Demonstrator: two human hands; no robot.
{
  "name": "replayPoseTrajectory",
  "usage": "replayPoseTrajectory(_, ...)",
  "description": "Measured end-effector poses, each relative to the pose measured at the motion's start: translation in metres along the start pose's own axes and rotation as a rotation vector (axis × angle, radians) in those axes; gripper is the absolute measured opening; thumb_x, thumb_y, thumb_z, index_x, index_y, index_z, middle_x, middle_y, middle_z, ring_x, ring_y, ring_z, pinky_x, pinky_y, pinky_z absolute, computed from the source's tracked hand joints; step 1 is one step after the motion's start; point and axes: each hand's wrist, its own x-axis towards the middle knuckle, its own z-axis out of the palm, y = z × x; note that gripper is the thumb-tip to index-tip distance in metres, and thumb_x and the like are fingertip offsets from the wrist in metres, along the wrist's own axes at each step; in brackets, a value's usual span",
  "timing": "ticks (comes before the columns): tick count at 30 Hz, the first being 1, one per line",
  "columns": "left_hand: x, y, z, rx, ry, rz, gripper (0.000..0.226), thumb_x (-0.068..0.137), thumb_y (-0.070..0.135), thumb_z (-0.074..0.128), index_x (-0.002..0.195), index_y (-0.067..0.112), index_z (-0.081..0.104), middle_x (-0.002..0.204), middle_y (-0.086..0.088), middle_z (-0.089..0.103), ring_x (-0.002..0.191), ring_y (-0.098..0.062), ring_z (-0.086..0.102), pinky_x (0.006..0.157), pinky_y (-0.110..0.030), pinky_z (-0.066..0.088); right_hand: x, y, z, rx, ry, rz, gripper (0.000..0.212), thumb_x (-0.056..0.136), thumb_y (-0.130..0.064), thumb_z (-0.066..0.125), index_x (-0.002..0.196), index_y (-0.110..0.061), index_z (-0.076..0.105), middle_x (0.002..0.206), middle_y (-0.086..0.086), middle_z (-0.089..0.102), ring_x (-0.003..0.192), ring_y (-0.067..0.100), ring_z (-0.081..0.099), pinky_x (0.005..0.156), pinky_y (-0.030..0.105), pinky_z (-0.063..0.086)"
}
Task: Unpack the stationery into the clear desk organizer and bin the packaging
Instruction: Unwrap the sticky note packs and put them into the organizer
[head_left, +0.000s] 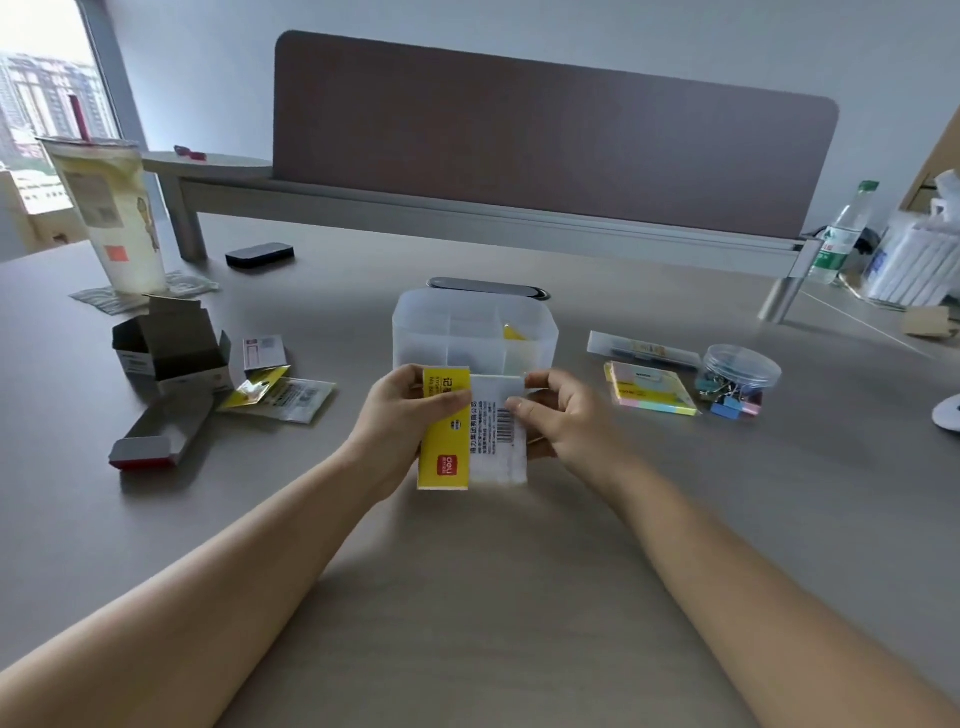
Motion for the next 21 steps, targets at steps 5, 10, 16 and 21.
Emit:
replayPoseTrajectory(5, -0.0011, -0.0018, 0.0001, 0.034, -0.053, -0.056, 0.005, 0.083, 0.01, 0.058, 0.084, 0.014, 0.055, 0.081, -0.004, 0.063, 0.063, -0.013, 0.064, 0.053, -0.025, 0.056, -0.0008, 0.0052, -0.0014, 0.068, 0.061, -0.022, 0.019, 0.087, -0.002, 0.051, 0.099, -0.016, 0.05, 0.078, 0.003, 0.056, 0.061, 0.008, 0.063, 0.045, 0.019, 0.053)
replayPoseTrajectory(10, 0.0004, -0.001, -0.0026, 0.097, -0.101, -0.037, 0.014, 0.083, 0.002, 0.056, 0.087, 0.015, 0.055, 0.082, -0.003, 0.062, 0.068, -0.014, 0.063, 0.055, -0.024, 0.056, -0.0038, 0.0051, -0.0001, -0.07, 0.091, -0.124, 0.023, 0.086, -0.002, 0.053, 0.078, -0.023, 0.051, 0.085, -0.004, 0.052, 0.067, 0.014, 0.061, 0.051, 0.023, 0.057)
replayPoseTrajectory(16, 0.0017, -0.0002, -0.0054, 0.225, -0.077, -0.021, 0.012, 0.084, 0.007, 0.056, 0.086, 0.019, 0.055, 0.087, -0.004, 0.063, 0.076, -0.021, 0.063, 0.069, -0.036, 0.054, 0.0001, 0.0068, -0.0027, -0.244, 0.15, -0.187, 0.028, 0.082, -0.002, 0.059, 0.066, -0.025, 0.055, 0.071, -0.001, 0.055, 0.07, 0.022, 0.054, 0.069, 0.042, 0.053)
replayPoseTrajectory(21, 0.0039, 0.0032, -0.0066, 0.304, -0.054, -0.018, 0.01, 0.085, 0.011, 0.057, 0.084, 0.021, 0.057, 0.088, -0.003, 0.064, 0.081, -0.024, 0.063, 0.077, -0.042, 0.052, 0.0019, 0.0055, -0.0061, -0.359, 0.222, -0.265, 0.011, 0.075, -0.005, 0.068, 0.07, -0.015, 0.066, 0.072, -0.008, 0.045, 0.061, -0.005, 0.047, 0.06, 0.008, 0.039)
